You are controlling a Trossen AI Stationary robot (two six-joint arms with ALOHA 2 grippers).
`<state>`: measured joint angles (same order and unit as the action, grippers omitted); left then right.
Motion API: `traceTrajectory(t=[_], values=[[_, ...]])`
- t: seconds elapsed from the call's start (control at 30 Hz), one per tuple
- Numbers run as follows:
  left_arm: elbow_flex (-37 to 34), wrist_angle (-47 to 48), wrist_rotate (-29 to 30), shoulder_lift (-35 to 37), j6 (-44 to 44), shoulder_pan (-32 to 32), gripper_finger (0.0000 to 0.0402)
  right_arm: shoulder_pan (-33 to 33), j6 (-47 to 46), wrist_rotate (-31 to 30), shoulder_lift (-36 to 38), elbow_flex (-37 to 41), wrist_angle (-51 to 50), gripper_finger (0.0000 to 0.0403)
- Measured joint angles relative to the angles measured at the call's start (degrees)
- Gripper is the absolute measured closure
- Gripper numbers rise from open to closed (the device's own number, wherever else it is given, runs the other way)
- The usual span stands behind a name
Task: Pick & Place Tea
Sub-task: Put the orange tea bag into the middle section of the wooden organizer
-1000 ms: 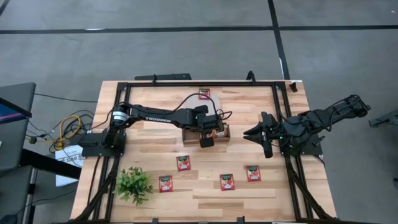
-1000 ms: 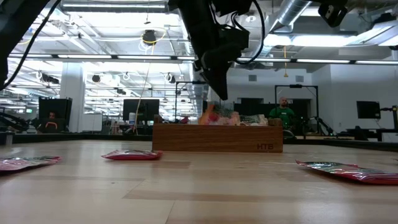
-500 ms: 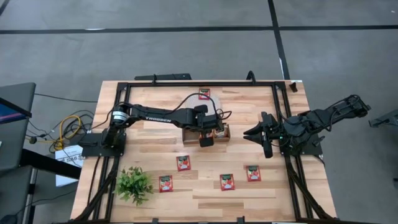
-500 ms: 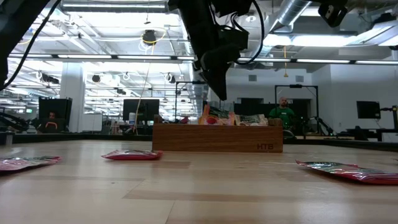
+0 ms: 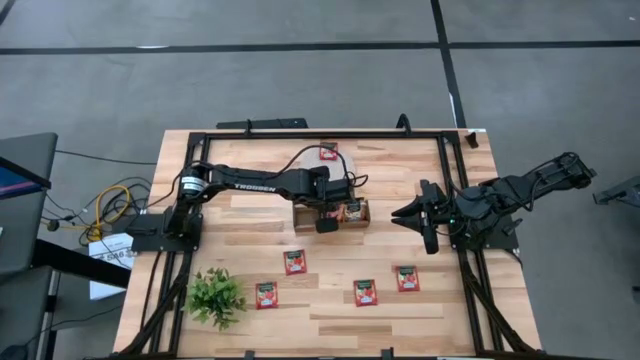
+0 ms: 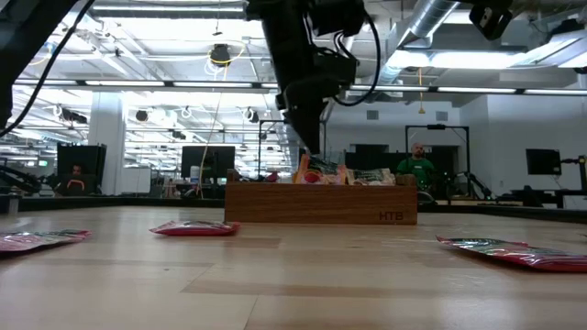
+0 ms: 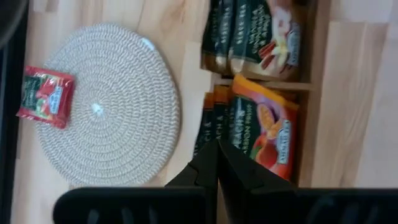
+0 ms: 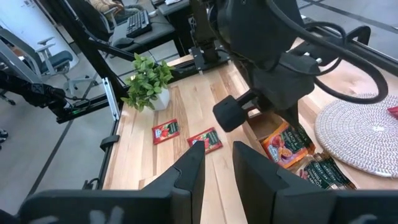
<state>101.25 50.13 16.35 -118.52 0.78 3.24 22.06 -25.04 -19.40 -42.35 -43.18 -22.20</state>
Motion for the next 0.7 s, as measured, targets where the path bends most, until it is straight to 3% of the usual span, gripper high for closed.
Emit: traceTrajectory(t=[0.7], values=[[0.0,-1.9,-3.9,-0.5,0.1,0.2,0.0401,0.0,0.0,0.0,0.0,0.0,0.5,0.0328]])
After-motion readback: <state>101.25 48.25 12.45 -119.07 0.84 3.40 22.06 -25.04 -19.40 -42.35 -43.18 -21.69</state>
